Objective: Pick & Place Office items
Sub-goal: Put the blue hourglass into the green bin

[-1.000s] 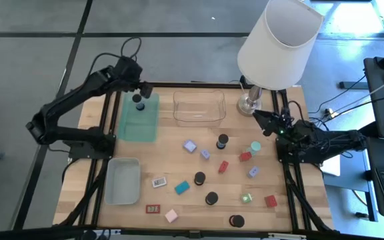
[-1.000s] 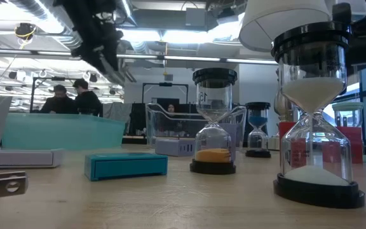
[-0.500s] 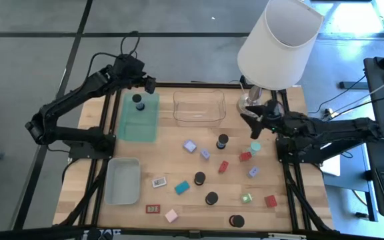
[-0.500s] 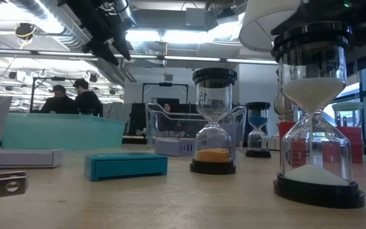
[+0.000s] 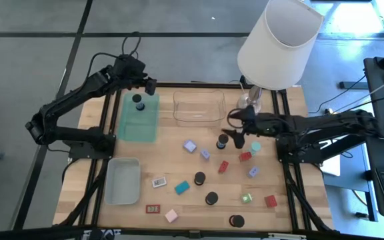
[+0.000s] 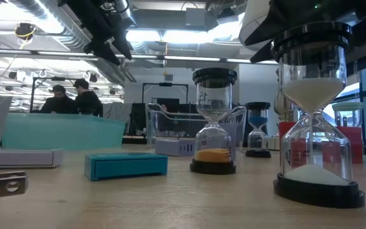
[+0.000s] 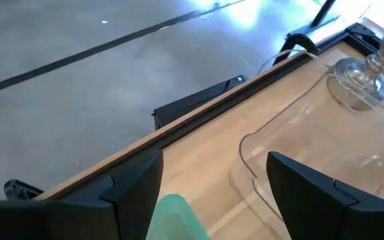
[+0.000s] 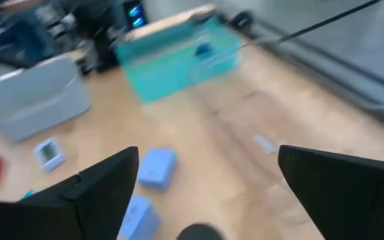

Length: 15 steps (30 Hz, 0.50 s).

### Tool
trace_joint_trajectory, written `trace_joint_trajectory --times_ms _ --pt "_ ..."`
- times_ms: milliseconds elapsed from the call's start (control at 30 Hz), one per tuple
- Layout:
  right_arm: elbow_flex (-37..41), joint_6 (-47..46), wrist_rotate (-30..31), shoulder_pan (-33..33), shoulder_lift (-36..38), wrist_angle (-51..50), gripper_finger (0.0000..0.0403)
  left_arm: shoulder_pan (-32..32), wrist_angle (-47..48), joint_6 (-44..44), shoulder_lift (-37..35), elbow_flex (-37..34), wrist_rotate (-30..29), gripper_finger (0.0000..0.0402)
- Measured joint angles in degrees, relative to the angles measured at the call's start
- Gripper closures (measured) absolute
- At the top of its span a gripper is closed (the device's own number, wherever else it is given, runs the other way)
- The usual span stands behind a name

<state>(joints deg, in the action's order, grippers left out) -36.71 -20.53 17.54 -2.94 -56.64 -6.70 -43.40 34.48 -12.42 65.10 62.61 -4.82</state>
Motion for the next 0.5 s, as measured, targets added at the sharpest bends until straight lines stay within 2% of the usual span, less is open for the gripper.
trace_joint_trajectory --times_ms 167,500 --pt "0.0 0.0 -3.8 0.0 -3.4 -0.4 0.0035 0.3 0.0 3.0 0.0 0.0 0.0 0.0137" --pt "0.0 3.1 -5.2 0.0 -11.5 -1.6 0.0034 0.3 0.0 3.8 0.0 0.0 0.0 0.0137"
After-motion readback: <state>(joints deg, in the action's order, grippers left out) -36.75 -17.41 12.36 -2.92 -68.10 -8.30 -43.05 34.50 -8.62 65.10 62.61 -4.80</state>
